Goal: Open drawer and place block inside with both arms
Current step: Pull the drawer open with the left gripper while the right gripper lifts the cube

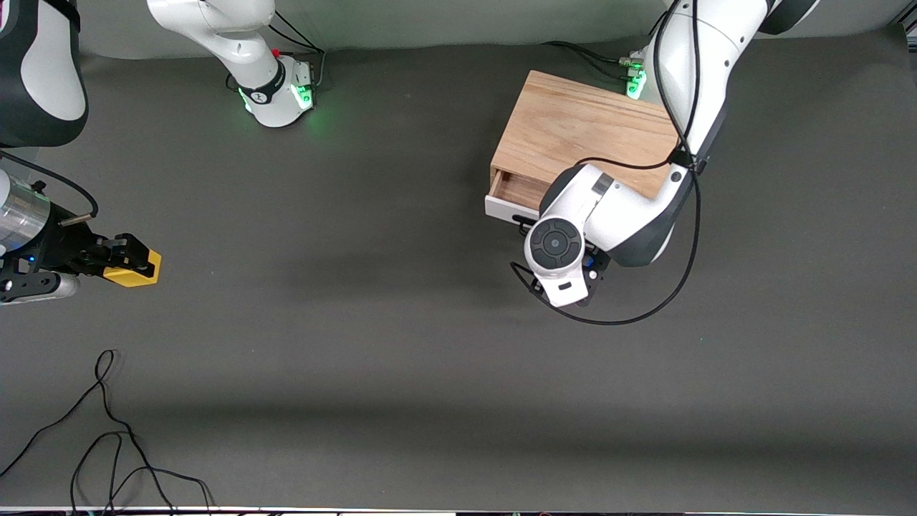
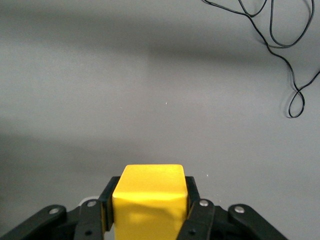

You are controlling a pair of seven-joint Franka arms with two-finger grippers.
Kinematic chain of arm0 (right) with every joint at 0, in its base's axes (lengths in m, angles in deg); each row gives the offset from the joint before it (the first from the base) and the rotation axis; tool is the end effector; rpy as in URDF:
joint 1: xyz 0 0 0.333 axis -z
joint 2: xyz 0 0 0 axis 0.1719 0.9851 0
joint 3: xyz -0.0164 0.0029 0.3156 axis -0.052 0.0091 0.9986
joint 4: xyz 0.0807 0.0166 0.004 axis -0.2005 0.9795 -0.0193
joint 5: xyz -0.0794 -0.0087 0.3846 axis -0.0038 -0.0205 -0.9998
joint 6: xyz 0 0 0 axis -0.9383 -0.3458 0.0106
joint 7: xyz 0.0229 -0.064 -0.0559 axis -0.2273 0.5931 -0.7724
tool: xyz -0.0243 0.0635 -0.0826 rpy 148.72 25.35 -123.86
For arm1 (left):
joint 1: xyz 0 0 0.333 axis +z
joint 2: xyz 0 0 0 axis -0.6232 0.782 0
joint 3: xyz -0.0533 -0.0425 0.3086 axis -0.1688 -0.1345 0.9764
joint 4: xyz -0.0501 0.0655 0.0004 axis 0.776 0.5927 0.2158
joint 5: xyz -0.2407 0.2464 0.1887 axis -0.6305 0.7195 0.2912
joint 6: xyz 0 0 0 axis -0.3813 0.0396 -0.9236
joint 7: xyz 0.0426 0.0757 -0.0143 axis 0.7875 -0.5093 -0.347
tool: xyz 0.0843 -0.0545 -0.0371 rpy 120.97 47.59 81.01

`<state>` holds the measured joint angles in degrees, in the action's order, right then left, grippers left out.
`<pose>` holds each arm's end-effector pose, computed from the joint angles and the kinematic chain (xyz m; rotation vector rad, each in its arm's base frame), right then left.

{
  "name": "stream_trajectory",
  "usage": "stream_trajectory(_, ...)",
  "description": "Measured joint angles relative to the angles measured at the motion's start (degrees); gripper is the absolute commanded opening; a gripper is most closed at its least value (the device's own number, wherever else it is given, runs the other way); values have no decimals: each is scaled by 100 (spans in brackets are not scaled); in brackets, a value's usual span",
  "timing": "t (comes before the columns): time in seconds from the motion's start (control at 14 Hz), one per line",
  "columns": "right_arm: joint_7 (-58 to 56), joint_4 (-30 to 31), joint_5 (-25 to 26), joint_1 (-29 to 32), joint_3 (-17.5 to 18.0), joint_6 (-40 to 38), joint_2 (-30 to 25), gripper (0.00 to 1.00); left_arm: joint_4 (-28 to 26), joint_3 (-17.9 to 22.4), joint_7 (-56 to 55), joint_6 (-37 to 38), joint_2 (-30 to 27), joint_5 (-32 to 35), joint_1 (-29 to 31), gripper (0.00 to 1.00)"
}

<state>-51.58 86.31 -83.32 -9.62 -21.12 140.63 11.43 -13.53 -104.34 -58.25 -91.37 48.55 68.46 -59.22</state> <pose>0.6116 0.0038 0.5585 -3.1047 -0.1271 -0.0618 0.5676 -0.3707 0.2876 -2.4919 -1.5270 0.2158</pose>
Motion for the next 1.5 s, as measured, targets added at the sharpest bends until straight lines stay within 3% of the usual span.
stream_trajectory(1.0, 0, -29, 0, -26, 22, 0, 3, 0, 176, 18, 1, -1203, 105, 292, 31, 100)
stream_trajectory(1.5, 522, -154, -8, -430, 58, 0, 34, 0, 415, 57, 2, -1223, 180, 366, 33, 100)
